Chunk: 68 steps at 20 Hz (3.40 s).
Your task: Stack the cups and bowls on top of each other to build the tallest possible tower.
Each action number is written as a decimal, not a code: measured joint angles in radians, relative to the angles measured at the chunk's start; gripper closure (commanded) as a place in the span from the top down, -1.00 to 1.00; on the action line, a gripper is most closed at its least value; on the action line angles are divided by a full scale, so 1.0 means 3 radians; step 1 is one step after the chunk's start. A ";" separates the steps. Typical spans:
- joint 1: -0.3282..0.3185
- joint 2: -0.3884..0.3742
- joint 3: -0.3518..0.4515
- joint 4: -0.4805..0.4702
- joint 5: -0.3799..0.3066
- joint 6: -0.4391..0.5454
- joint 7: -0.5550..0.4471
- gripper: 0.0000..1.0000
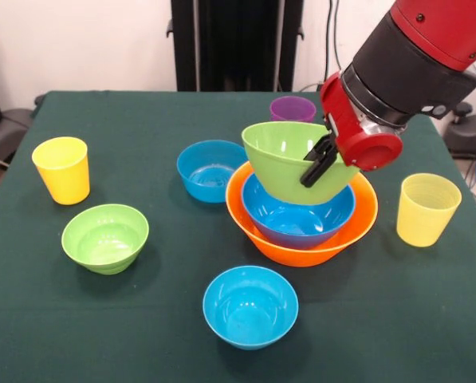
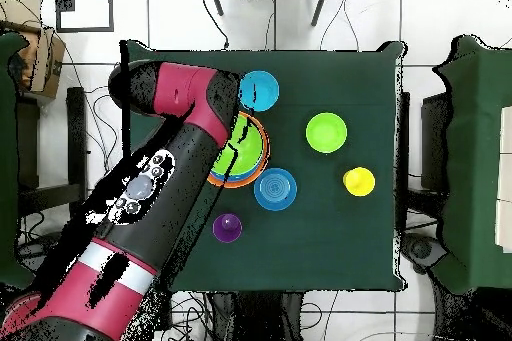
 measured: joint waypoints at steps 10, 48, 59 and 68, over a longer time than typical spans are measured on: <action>0.0013 0.0058 0.0074 0.0014 0.0000 -0.0134 0.0000 -1.00; 0.0012 0.0071 0.0313 0.0160 0.0000 -0.0371 -0.0001 1.00; 0.0006 -0.0062 0.0312 0.0177 -0.0080 -0.0357 -0.0001 1.00; -0.0124 -0.0437 0.0159 0.0071 -0.0401 0.0033 -0.0001 1.00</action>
